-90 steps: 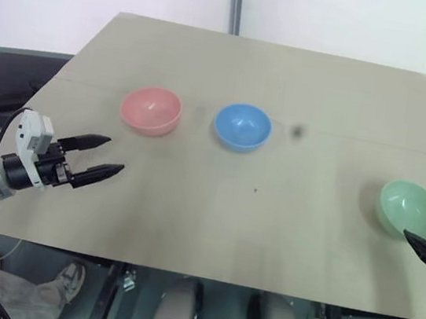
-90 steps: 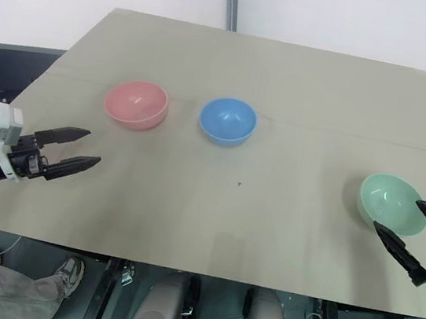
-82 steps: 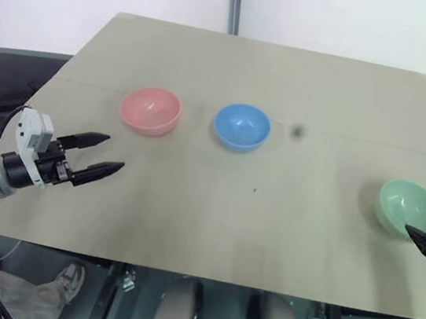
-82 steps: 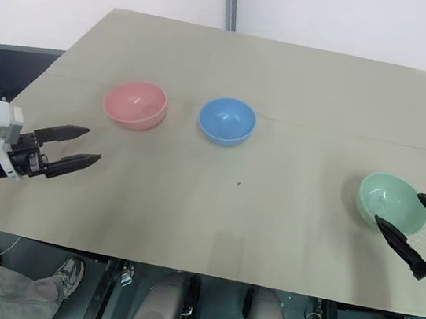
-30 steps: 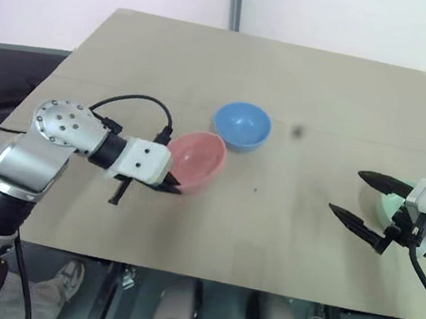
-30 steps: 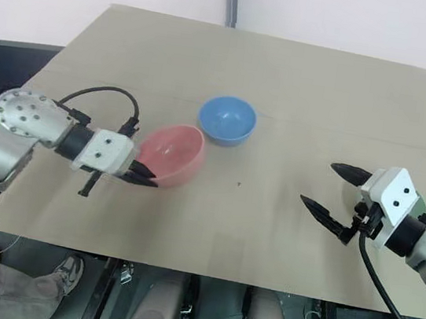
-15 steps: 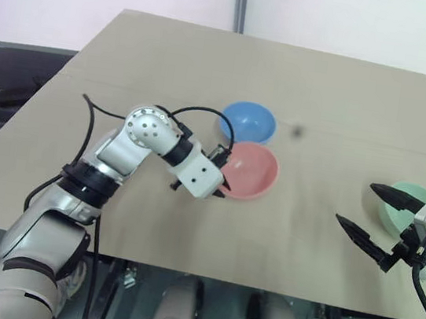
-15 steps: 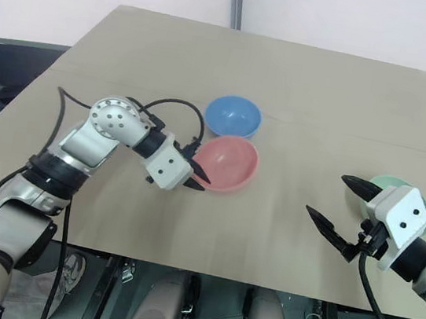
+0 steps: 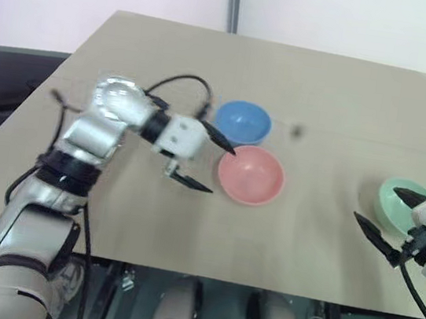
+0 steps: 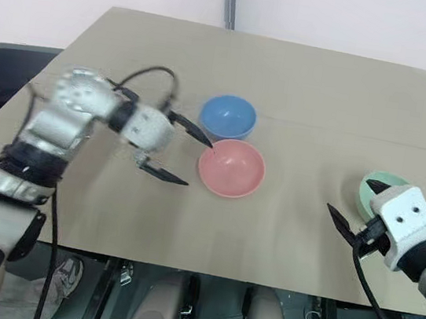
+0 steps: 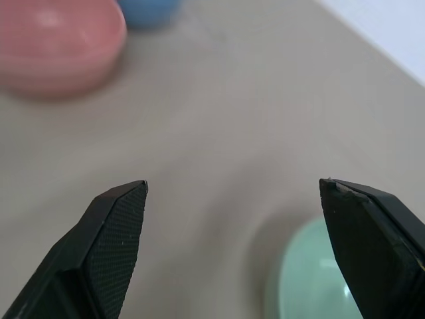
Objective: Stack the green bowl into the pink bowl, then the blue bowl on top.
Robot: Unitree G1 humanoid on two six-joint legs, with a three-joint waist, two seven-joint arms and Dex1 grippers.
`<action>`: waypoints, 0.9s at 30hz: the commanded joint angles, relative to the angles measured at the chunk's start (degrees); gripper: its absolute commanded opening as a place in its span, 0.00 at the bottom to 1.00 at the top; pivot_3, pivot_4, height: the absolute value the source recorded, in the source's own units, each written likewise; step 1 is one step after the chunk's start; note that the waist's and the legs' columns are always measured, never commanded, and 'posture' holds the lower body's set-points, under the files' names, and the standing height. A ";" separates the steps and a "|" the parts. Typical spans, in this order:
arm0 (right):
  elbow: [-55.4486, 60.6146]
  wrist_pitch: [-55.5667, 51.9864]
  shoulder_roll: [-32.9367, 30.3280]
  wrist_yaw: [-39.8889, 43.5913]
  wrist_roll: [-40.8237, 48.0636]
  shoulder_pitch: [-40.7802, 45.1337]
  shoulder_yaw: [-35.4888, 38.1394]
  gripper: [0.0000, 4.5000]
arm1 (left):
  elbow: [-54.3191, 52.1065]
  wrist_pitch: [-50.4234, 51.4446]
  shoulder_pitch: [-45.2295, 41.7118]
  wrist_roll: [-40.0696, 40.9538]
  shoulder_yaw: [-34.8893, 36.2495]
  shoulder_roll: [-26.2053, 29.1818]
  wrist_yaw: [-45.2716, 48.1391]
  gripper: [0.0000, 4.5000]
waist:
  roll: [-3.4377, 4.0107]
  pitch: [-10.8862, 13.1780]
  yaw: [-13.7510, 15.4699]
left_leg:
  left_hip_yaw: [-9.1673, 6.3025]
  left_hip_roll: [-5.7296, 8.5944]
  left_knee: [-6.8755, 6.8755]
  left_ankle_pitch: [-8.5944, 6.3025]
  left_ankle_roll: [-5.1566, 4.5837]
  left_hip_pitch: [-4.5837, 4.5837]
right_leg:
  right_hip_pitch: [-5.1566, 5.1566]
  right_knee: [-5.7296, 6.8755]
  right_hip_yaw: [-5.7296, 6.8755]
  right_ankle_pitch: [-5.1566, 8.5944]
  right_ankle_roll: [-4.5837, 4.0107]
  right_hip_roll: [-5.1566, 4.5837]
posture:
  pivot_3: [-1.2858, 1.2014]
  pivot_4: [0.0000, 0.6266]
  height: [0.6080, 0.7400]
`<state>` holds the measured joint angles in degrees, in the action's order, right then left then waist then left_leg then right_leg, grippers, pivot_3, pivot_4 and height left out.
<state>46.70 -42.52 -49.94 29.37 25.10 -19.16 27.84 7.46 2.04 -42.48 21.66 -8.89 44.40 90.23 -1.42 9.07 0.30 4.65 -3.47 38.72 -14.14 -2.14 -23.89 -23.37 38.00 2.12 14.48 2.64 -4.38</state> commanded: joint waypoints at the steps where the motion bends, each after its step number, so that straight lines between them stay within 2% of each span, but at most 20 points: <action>1: -4.90 -3.37 -1.89 -0.09 -2.02 2.23 -1.56 1.00 | -3.34 -0.86 4.70 2.26 6.31 1.99 -2.71 1.00 | 0.01 0.00 0.06 | 0.00 0.01 0.00 0.00 0.00 0.01 | 0.00 0.01 0.00 0.00 0.00 0.00 | 0.52 0.24 1.00; 2: -6.07 -4.23 -2.48 0.37 -2.19 2.84 -2.16 1.00 | -4.22 2.94 6.03 3.68 6.16 3.70 -1.01 1.00 | 0.01 0.01 0.16 | -0.01 0.01 0.00 0.00 0.00 0.01 | 0.00 0.01 0.01 0.00 0.00 0.02 | 0.52 0.24 1.00; 5: -10.43 -5.47 -3.81 1.14 -3.47 5.41 -4.32 1.00 | -4.80 7.09 9.04 8.27 9.40 2.18 -3.24 1.00 | 0.00 0.02 0.54 | 0.00 0.00 -0.01 0.00 0.00 0.00 | 0.00 0.01 0.02 -0.01 -0.02 0.03 | 0.52 0.24 1.00; 10: -18.54 -6.00 -5.59 2.80 -4.63 11.20 -7.65 1.00 | -7.65 14.98 11.32 12.90 10.12 5.16 0.29 1.00 | -0.02 0.03 0.49 | 0.00 0.01 0.00 0.00 0.00 -0.03 | 0.00 -0.01 0.04 -0.01 -0.03 0.02 | 0.52 0.24 1.00; 13: -22.01 -6.82 -5.93 3.82 -4.93 13.66 -8.95 0.81 | -8.44 18.82 10.99 15.31 10.62 6.04 1.48 1.00 | -0.01 0.02 0.48 | -0.01 0.01 -0.05 0.00 0.00 -0.02 | -0.01 -0.01 0.05 -0.01 -0.03 0.03 | 0.52 0.24 1.00; 15: -23.73 -6.62 -6.20 4.57 -5.52 14.37 -9.97 0.61 | -9.05 22.19 10.91 17.00 10.86 6.69 1.61 1.00 | -0.01 0.03 0.48 | -0.01 0.01 -0.05 0.00 0.00 -0.02 | -0.01 -0.01 0.05 -0.01 -0.03 0.03 | 0.52 0.24 1.00; 17: -25.26 -6.06 -6.25 4.98 -6.36 15.05 -11.16 0.35 | -9.56 23.56 11.04 17.68 11.17 6.68 1.19 1.00 | -0.01 0.02 0.48 | 0.00 0.01 -0.05 0.00 0.00 -0.02 | -0.01 -0.01 0.05 -0.01 -0.03 0.03 | 0.52 0.24 1.00; 21: -25.00 -3.86 -6.61 5.53 -7.89 16.10 -12.04 0.02 | -10.02 24.23 12.00 18.00 12.34 6.13 -0.77 1.00 | -0.01 0.03 0.44 | 0.01 0.01 -0.05 0.00 0.00 -0.02 | -0.01 -0.01 0.04 -0.01 -0.03 0.03 | 0.52 0.24 1.00; 23: -22.10 -0.37 -7.07 7.19 -8.36 16.35 -12.11 0.00 | -9.14 23.34 12.70 17.56 13.11 5.62 -1.47 1.00 | 0.01 0.03 0.41 | 0.01 0.01 -0.05 0.00 0.00 -0.02 | -0.02 -0.01 0.04 -0.01 -0.03 0.03 | 0.52 0.24 1.00; 27: -12.36 4.41 -3.65 11.08 -2.52 21.19 -12.89 0.00 | -5.37 20.59 14.92 15.23 14.04 5.25 -2.15 1.00 | 0.08 0.06 -0.15 | 0.06 -0.08 -0.11 0.00 0.01 0.03 | -0.06 -0.01 -0.04 -0.01 -0.02 0.13 | 0.52 0.24 1.00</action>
<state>28.90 -40.53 -54.16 39.36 20.03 -0.78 14.37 1.17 24.59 -28.08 37.74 2.98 49.49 88.50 -1.34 9.13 0.15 4.71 -3.58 38.61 -14.15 -2.13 -23.86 -23.44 38.00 2.08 14.47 2.62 -4.21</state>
